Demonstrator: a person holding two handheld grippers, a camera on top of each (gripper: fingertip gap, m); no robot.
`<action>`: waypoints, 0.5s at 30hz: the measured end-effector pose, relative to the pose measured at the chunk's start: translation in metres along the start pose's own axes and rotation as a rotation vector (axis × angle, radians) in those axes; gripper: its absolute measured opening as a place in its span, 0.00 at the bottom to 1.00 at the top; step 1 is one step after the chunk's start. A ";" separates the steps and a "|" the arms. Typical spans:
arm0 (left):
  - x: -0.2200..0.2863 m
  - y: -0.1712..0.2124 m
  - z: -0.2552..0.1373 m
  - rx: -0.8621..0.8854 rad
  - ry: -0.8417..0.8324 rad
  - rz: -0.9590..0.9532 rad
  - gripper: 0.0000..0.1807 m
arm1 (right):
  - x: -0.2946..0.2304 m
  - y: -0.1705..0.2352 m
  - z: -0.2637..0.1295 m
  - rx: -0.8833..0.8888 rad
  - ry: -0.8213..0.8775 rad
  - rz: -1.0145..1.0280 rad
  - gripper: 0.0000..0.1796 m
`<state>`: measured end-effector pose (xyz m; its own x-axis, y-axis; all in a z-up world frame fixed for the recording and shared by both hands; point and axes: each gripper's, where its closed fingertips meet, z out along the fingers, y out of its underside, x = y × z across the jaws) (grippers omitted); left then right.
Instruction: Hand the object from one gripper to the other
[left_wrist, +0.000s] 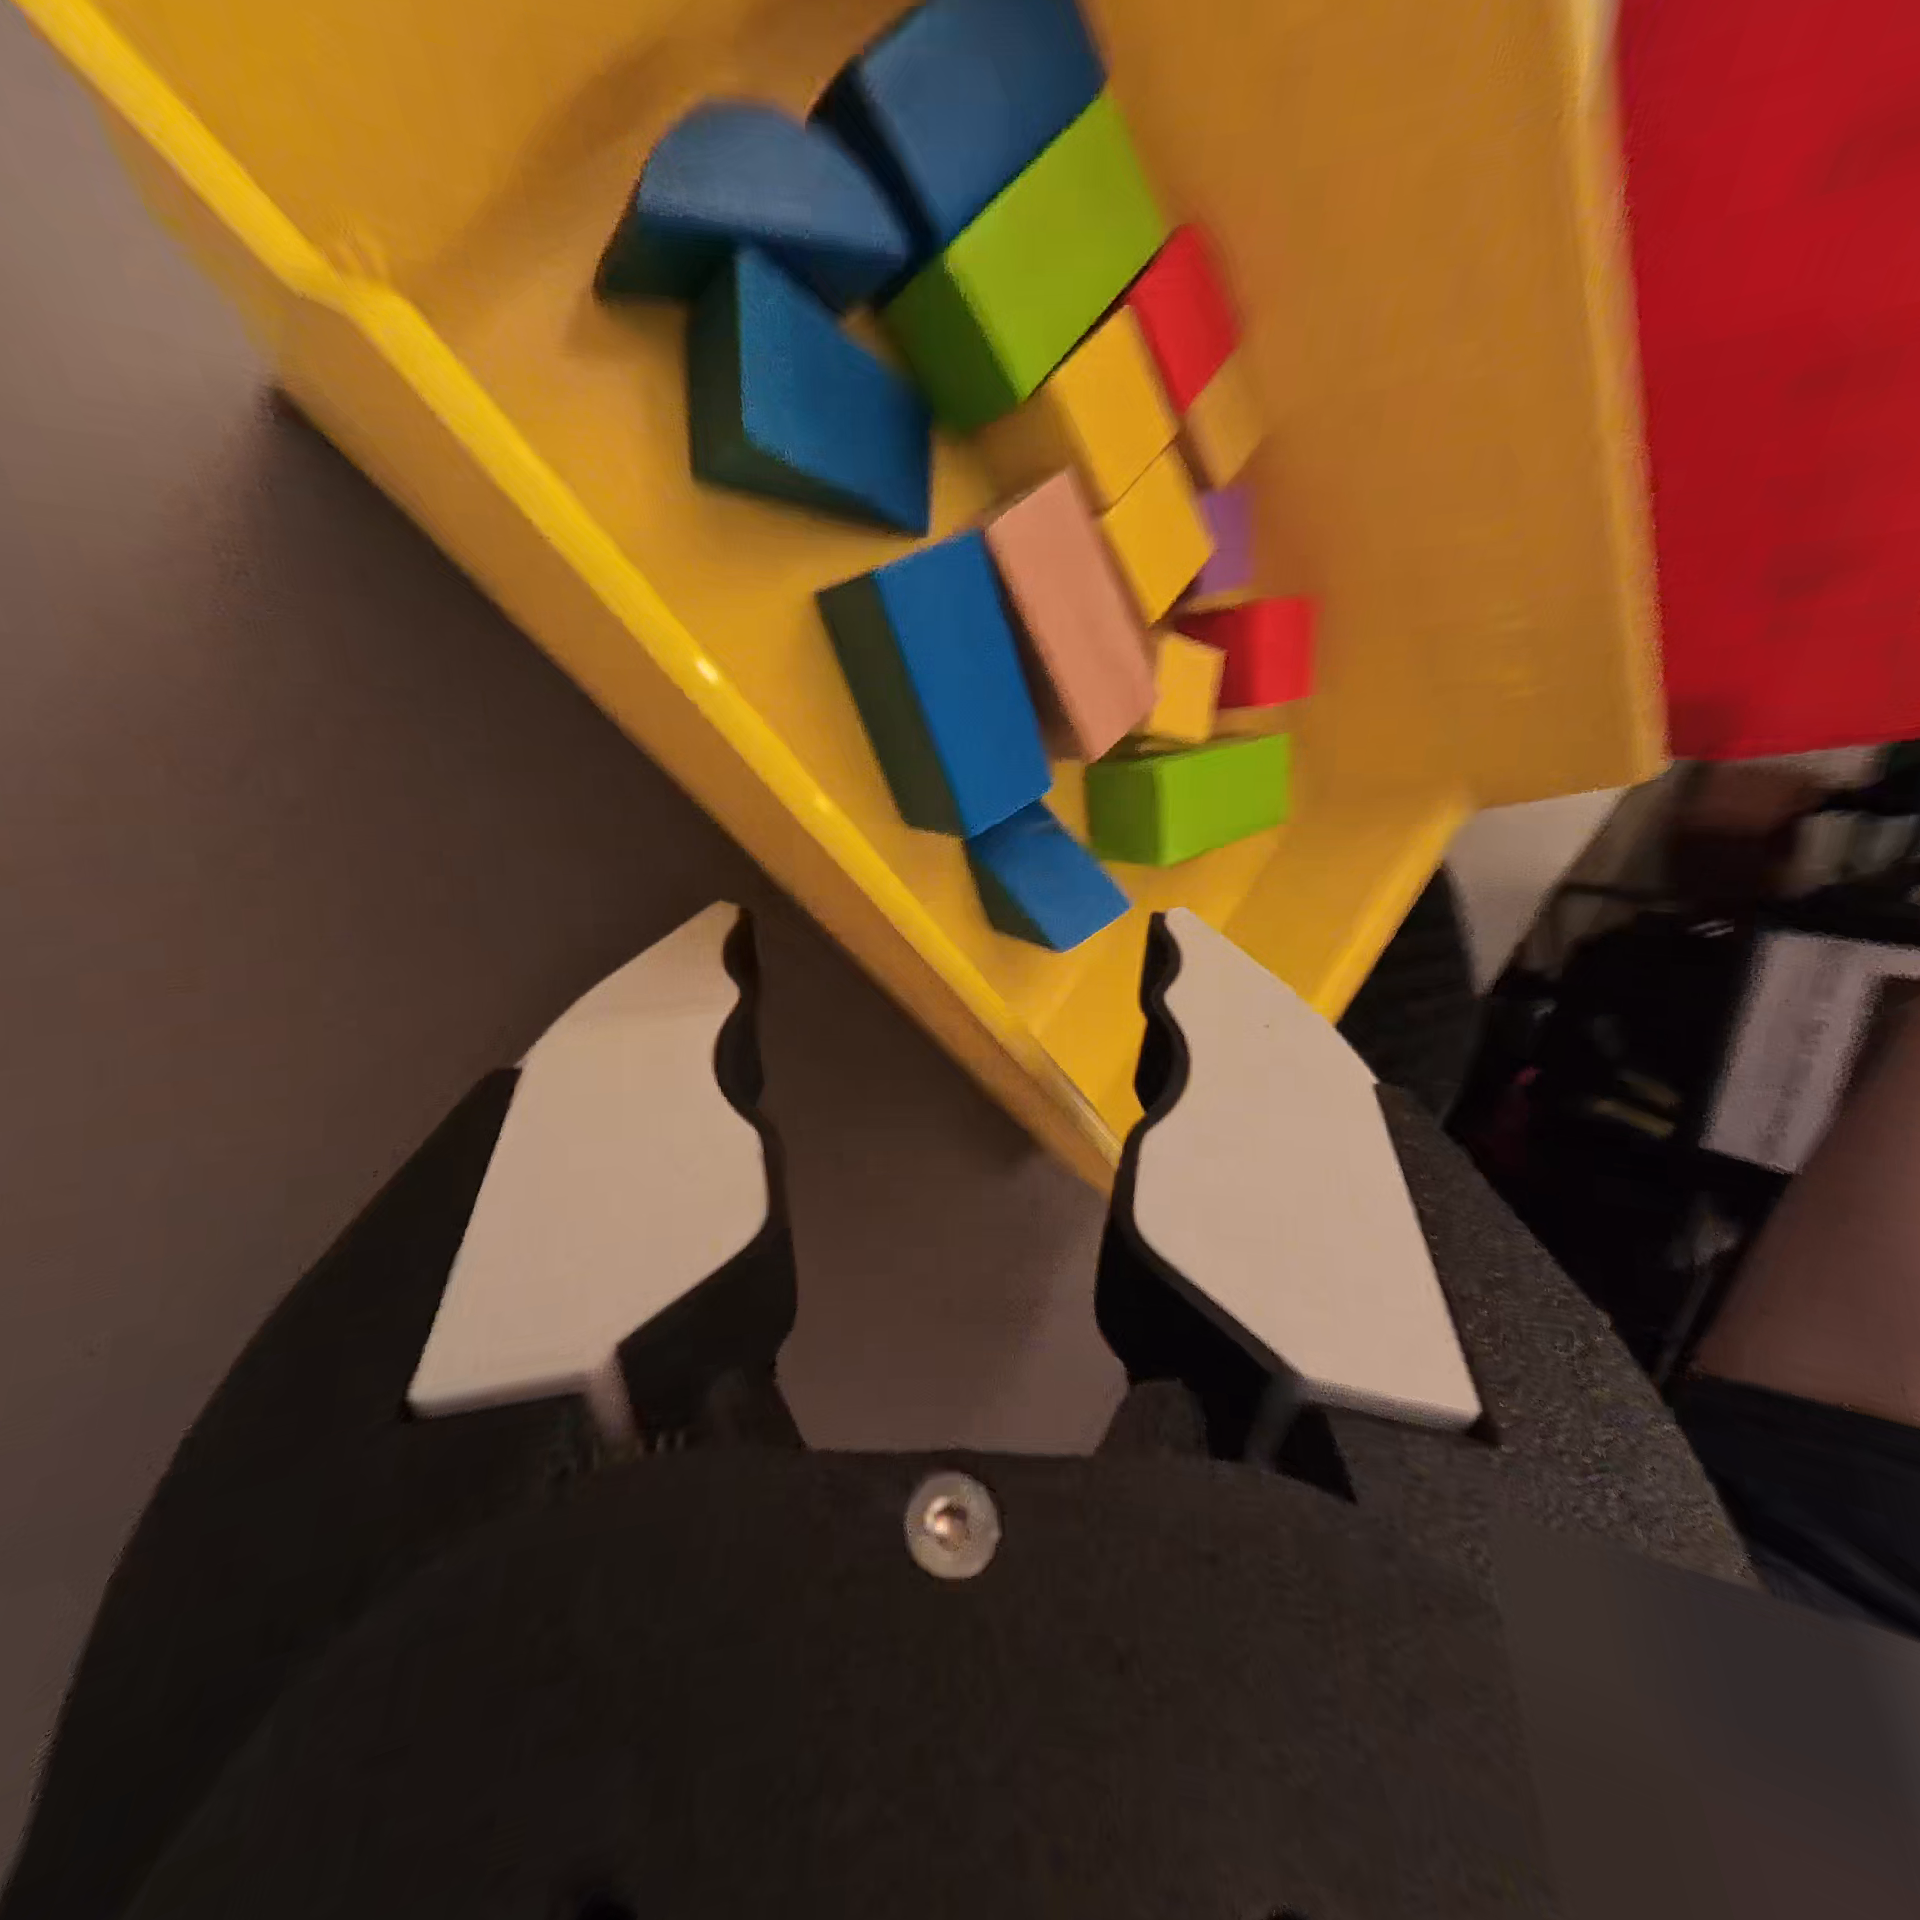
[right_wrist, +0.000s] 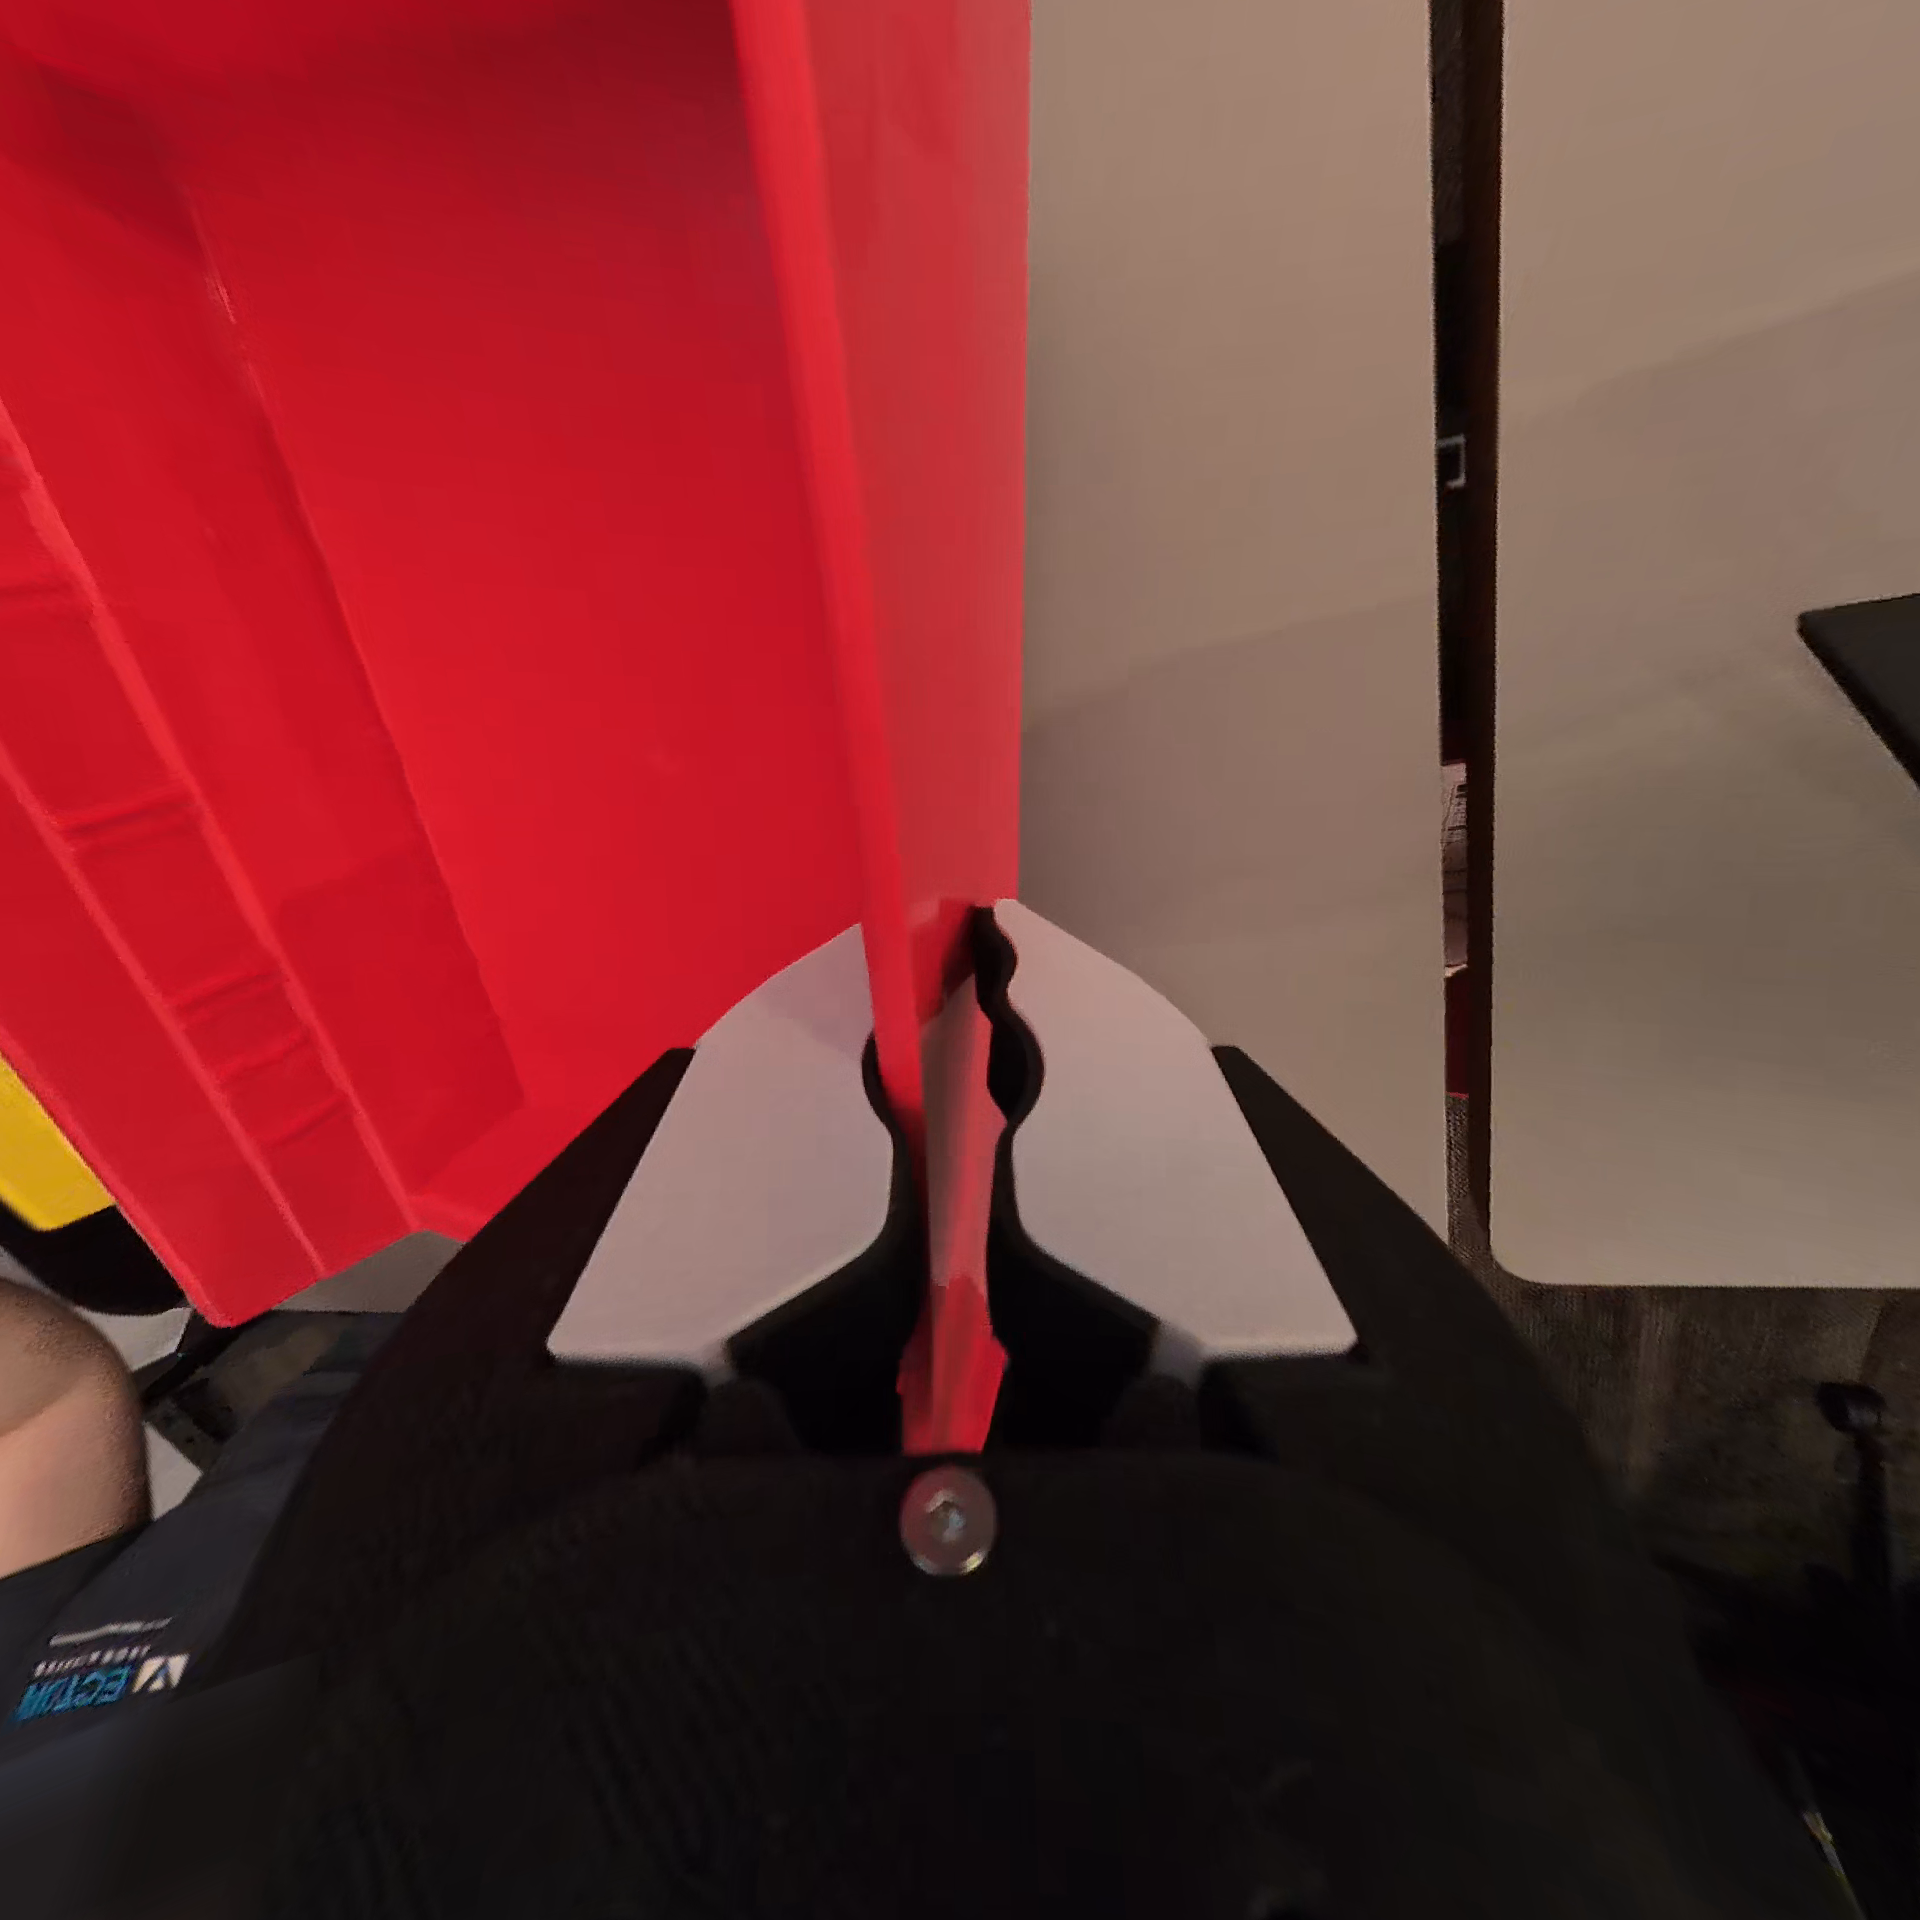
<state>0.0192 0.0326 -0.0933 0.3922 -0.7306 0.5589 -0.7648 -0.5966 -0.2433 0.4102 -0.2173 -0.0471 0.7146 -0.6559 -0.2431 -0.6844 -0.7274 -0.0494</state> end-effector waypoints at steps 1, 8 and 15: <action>-0.004 0.004 0.003 -0.064 -0.069 0.004 0.32 | 0.004 0.000 0.006 -0.009 0.006 -0.001 0.05; -0.013 0.016 0.010 -0.304 -0.234 -0.065 0.30 | 0.001 0.003 0.033 -0.074 0.042 -0.021 0.05; -0.043 0.017 -0.019 -0.255 -0.145 -0.159 0.11 | -0.036 0.002 0.057 -0.068 -0.032 -0.078 0.06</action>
<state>-0.0198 0.0600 -0.1063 0.5717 -0.6855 0.4508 -0.7842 -0.6181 0.0547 0.3751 -0.1831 -0.0935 0.7599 -0.5905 -0.2719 -0.6144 -0.7890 -0.0035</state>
